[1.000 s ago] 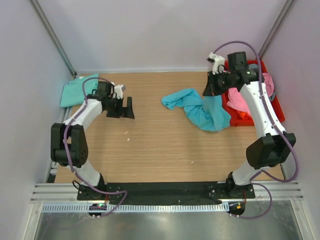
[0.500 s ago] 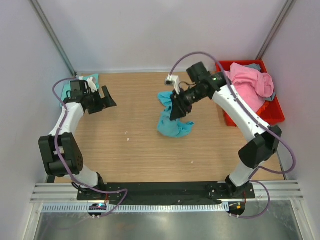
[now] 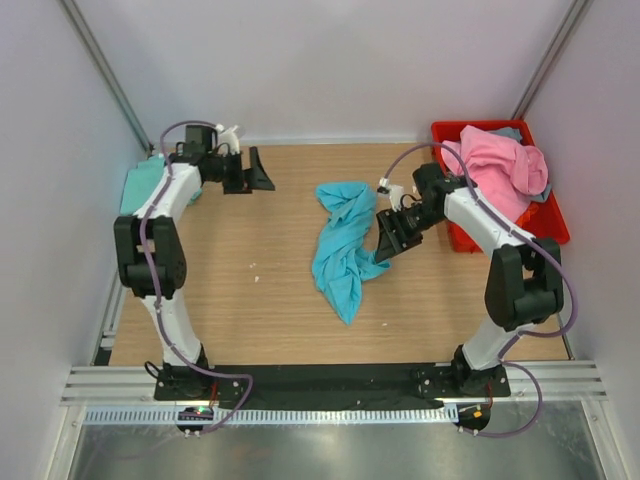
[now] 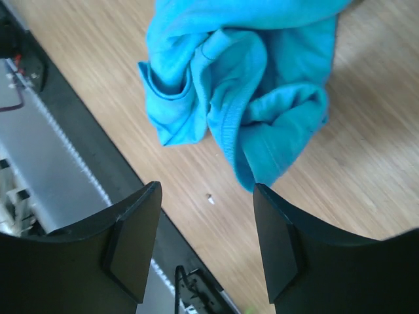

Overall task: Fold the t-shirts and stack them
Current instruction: Move the tshirt to the center of the board, then flatten the tshirt out

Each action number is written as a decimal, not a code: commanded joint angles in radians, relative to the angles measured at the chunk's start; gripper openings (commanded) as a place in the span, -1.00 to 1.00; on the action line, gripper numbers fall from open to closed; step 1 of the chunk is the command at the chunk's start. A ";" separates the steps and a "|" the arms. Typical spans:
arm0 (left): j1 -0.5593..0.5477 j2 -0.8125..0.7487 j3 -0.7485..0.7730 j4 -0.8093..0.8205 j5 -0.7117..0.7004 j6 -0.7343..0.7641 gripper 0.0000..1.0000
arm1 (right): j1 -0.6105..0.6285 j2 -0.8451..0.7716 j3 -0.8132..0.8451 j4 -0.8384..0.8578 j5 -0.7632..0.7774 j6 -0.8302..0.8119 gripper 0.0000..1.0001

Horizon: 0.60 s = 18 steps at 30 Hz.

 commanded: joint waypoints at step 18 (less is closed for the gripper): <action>-0.198 0.716 0.868 -0.224 -0.048 -0.016 0.71 | 0.025 -0.010 -0.145 0.258 0.174 0.158 0.24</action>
